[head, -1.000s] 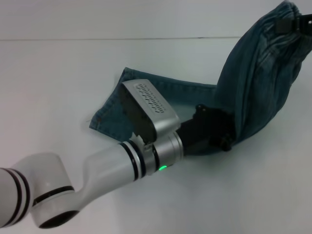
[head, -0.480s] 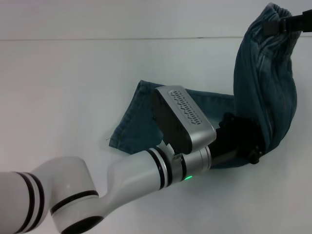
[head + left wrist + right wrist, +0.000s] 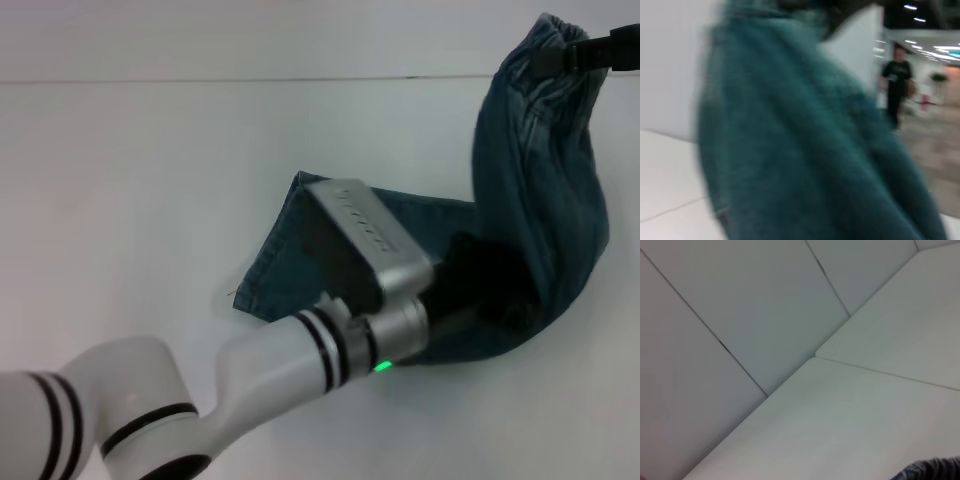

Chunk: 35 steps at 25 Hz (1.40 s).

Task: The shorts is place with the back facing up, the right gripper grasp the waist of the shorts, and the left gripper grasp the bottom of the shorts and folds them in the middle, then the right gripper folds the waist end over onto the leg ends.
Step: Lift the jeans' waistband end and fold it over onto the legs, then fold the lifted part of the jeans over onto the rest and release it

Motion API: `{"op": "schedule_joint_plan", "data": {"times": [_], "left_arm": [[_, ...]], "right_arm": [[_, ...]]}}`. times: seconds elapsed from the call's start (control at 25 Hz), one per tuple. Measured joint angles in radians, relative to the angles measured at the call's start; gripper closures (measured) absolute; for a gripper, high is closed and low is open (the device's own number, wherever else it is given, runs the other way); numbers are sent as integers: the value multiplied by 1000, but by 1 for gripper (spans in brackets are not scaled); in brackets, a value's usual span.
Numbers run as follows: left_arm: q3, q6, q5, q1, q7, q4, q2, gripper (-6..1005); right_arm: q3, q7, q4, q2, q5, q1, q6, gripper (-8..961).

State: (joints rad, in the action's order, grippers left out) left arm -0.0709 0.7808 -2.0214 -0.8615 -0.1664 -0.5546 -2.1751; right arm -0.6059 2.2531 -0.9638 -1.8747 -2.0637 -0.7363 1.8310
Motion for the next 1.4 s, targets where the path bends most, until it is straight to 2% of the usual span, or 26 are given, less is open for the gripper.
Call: {"op": "schedule_joint_plan", "data": {"times": [0.16, 0.36, 0.6, 0.84, 1.0, 1.16, 1.24, 1.32, 1.4], "left_arm": [[-98, 49, 0, 108, -4, 41, 0, 987], [-153, 226, -1, 257, -40, 135, 0, 984], [-254, 441, 3, 411, -56, 237, 0, 876], [-382, 539, 8, 508, -105, 299, 1, 685], [-474, 533, 8, 550, -131, 307, 1, 626], [-501, 529, 9, 568, -173, 322, 1, 566], [-500, 526, 9, 569, -199, 335, 1, 524], [-496, 515, 7, 569, -216, 339, 1, 483], [-494, 510, 4, 569, -224, 339, 0, 458]], "right_arm": [[0, -17, 31, 5, 0, 0, -3, 854], [0, -44, 66, 5, 1, -6, -12, 835], [-34, -108, 137, -8, 3, -44, -51, 812], [-168, -209, 290, -51, 2, -141, -180, 789], [-301, -237, 363, -99, 0, -215, -276, 774], [-382, -226, 376, -141, -38, -256, -363, 758], [-388, -224, 378, -154, -58, -264, -389, 751], [-388, -226, 379, -158, -63, -266, -396, 743], [-388, -229, 376, -158, -62, -263, -392, 647]]}}
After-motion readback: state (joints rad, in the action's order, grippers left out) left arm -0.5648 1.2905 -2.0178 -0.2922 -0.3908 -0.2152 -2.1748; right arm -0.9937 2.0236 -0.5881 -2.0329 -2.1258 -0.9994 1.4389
